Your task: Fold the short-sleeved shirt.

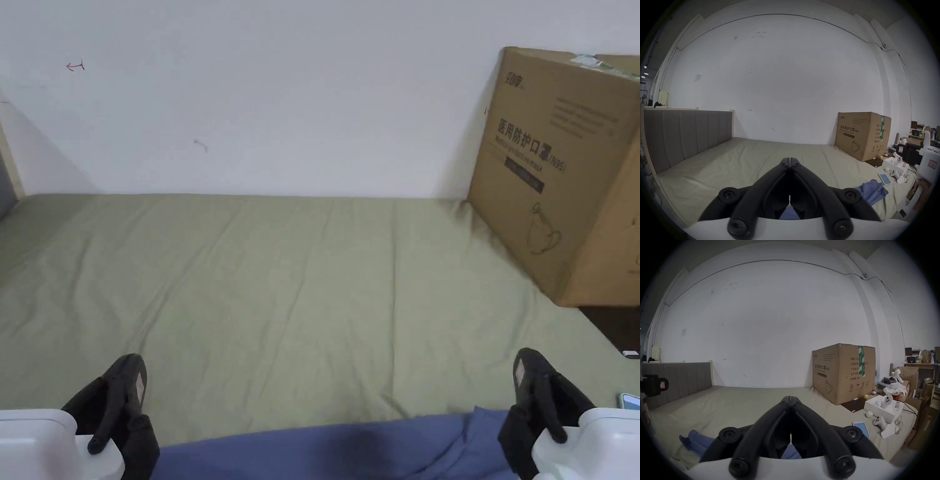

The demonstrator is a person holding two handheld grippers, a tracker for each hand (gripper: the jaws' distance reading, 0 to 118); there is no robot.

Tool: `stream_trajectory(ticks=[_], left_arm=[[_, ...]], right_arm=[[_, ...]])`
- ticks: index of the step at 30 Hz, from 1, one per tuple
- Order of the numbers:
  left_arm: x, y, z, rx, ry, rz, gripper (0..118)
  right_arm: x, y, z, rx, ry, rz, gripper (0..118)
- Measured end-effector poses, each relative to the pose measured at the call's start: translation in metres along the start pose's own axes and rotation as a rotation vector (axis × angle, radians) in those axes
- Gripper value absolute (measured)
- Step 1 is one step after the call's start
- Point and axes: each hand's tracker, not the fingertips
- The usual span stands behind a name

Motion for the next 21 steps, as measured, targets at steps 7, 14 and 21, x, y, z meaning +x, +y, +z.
stream_trajectory(ticks=[7, 14, 21], left_arm=[[-0.055, 0.033, -0.016, -0.141, -0.116, 0.112, 0], [-0.194, -0.016, -0.108, -0.818, -0.588, 0.946, 0], [-0.242, -0.102, -0.114, -0.825, -0.446, 0.935, 117]], right_arm=[[0.006, 0.020, 0.003, 0.003, 0.039, 0.081, 0], [0.015, 0.017, -0.001, -0.146, 0.109, 0.050, 0], [0.013, 0.000, -0.010, -0.241, 0.097, 0.055, 0]])
